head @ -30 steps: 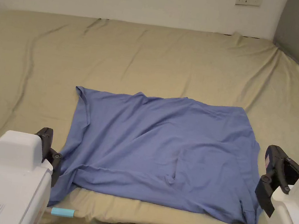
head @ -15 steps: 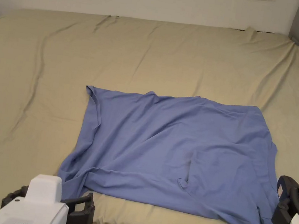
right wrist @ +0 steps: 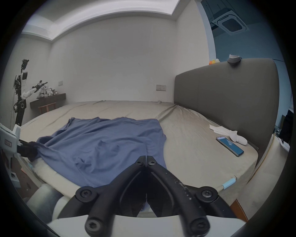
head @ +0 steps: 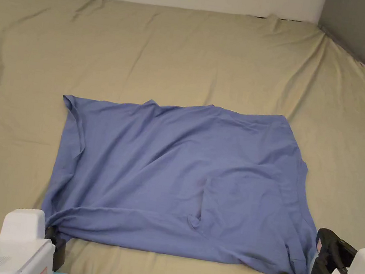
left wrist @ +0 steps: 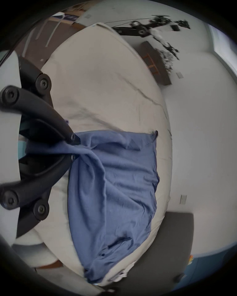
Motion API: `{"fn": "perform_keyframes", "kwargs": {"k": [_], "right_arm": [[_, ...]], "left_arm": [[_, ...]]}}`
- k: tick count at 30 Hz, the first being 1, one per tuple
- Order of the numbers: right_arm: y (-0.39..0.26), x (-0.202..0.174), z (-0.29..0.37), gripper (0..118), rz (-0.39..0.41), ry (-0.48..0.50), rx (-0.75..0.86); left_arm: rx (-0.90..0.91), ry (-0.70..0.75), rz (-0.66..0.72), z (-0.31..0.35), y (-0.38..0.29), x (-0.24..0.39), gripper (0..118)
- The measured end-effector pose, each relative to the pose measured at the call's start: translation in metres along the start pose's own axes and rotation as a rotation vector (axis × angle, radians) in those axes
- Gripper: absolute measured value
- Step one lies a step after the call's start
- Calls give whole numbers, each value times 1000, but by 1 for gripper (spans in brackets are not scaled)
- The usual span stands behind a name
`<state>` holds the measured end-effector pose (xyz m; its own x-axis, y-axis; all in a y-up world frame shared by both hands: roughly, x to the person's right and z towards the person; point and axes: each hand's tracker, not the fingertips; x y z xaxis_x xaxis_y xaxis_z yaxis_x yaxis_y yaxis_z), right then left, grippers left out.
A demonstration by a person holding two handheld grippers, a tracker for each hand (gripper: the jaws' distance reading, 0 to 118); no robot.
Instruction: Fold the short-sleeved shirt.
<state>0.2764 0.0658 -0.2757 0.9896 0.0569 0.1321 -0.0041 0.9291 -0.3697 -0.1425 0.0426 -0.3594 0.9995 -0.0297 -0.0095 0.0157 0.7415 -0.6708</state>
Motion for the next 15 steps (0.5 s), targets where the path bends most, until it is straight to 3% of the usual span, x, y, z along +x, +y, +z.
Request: {"fn": "perform_keyframes", "kwargs": {"k": [1, 3, 4, 7, 8, 12, 15], "right_arm": [[-1, 2, -2, 16, 0, -7, -17], [-3, 4, -5, 29, 13, -15, -52], [-4, 4, -6, 29, 23, -11, -85], [-10, -2, -14, 109, 40, 57, -156], [-13, -4, -14, 113, 50, 86, -164], [-22, -20, -34, 104, 129, 75, -217], [-25, -21, -47, 81, 128, 75, -263]], "left_arm": [[-9, -31, -49, 0, 0, -2, 4], [75, 51, -101, 1, -4, 0, 4], [71, 34, -101, 3, -5, 0, 4], [71, 10, -66, 9, 0, 3, 4], [57, 7, -48, 8, 2, 2, 4], [46, -8, 4, 9, 5, -1, 4], [55, -22, 20, 16, 5, -3, 4]]}}
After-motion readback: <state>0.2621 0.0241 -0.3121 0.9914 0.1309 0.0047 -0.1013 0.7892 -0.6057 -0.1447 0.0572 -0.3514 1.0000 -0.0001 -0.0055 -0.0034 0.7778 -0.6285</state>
